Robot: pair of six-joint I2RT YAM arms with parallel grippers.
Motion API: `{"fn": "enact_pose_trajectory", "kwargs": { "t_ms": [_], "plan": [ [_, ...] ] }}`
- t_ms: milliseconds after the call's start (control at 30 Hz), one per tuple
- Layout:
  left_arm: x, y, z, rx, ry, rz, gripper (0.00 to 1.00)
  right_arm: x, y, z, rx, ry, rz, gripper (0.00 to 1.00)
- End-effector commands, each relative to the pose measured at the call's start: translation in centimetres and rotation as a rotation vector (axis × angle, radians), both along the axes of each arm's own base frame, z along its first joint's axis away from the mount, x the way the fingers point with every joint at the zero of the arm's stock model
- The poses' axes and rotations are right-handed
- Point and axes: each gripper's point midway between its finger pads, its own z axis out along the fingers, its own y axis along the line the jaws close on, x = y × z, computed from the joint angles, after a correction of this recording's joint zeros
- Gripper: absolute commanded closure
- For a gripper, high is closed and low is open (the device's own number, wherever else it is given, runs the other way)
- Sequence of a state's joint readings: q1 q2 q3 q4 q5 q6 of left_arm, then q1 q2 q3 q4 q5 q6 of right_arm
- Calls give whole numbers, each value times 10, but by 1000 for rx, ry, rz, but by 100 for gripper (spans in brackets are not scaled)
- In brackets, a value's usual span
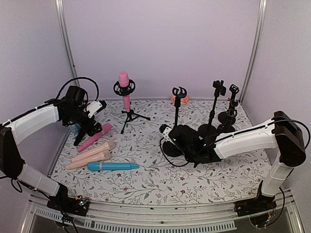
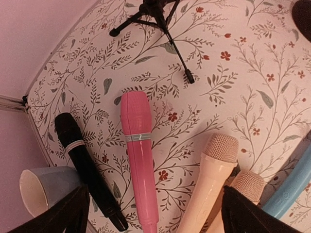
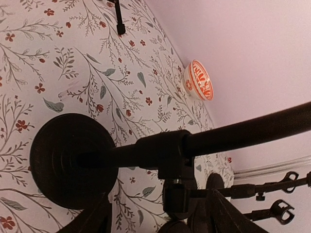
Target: Remove the microphone from the stand
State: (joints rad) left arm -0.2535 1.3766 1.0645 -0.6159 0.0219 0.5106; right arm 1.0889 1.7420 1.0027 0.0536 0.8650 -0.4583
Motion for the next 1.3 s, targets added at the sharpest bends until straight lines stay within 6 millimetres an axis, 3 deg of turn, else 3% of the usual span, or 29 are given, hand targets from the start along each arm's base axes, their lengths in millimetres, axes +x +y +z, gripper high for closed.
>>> {"fn": "enact_pose_trajectory", "kwargs": {
  "t_ms": [0, 100, 200, 400, 567, 800, 1067, 1267],
  "plan": [
    [-5, -2, -2, 4, 16, -7, 5, -5, 16, 37, 161, 49, 4, 24],
    [-5, -3, 1, 2, 20, -12, 4, -20, 24, 74, 415, 163, 32, 14],
    [-6, -2, 7, 6, 18, -10, 4, -37, 13, 102, 757, 350, 49, 14],
    [-8, -1, 13, 7, 4, -11, 4, -54, -13, 108, 1158, 658, 37, 17],
    [-12, -1, 11, 1, 13, -7, 4, -49, -3, 97, 1308, 849, 47, 23],
    [-13, 0, 14, 9, 1, -19, 5, -32, 7, 63, 1413, 1071, -22, 27],
    [-14, -1, 13, 8, 5, -24, 5, -16, 11, 46, 1484, 1195, -56, 27],
    [-13, -2, 15, 6, -1, -25, 6, -10, 13, 35, 1524, 1255, -65, 34]
  ]
}}
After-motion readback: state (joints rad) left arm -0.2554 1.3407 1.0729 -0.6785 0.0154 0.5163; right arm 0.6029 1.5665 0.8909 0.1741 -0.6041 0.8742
